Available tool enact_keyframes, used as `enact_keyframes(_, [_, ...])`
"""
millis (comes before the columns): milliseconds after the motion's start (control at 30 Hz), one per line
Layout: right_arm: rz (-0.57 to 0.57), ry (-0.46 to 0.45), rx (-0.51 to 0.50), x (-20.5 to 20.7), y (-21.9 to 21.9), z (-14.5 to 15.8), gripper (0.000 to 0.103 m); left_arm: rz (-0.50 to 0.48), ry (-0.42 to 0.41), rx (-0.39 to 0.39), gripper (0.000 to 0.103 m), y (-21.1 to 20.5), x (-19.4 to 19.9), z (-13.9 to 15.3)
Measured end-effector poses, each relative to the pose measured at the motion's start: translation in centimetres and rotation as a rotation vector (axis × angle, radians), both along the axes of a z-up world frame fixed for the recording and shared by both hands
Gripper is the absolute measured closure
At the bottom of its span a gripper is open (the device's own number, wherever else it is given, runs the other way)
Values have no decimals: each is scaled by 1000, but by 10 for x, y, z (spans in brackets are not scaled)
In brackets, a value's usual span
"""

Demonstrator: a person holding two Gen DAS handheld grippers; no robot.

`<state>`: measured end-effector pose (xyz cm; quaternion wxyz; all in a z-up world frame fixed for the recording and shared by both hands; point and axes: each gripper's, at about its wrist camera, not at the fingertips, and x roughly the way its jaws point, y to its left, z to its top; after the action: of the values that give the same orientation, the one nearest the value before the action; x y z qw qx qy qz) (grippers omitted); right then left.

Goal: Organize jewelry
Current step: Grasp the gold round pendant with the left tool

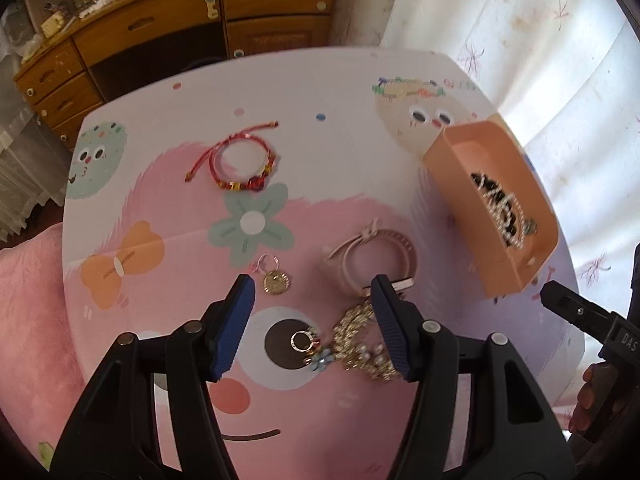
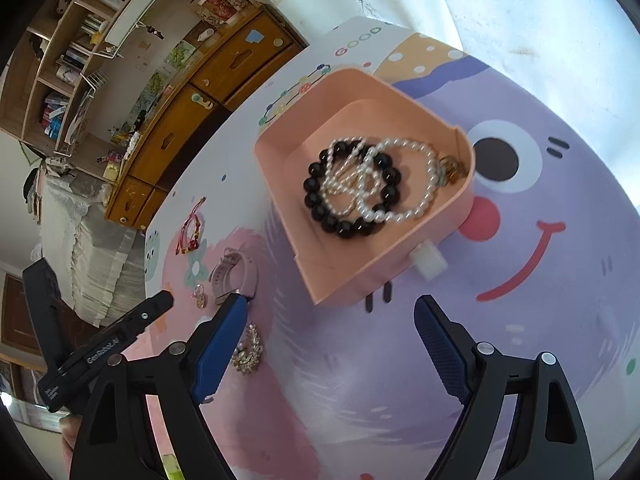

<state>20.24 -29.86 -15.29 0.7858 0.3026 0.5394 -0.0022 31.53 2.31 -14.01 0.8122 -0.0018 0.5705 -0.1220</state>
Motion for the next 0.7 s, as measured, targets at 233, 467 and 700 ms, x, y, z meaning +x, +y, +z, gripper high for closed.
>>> enact_keyframes(233, [-39,45,54,-12,38,-12,16,-47,62,21,46,4,13,-35])
enact_keyframes(467, [-101,103,131,-16,78,-30,16,-86,24,56,46,2,18,-49])
enact_keyframes(700, [-96,143,55,-8,121,-35,16,-163,-6,92,46,-5,17,-57])
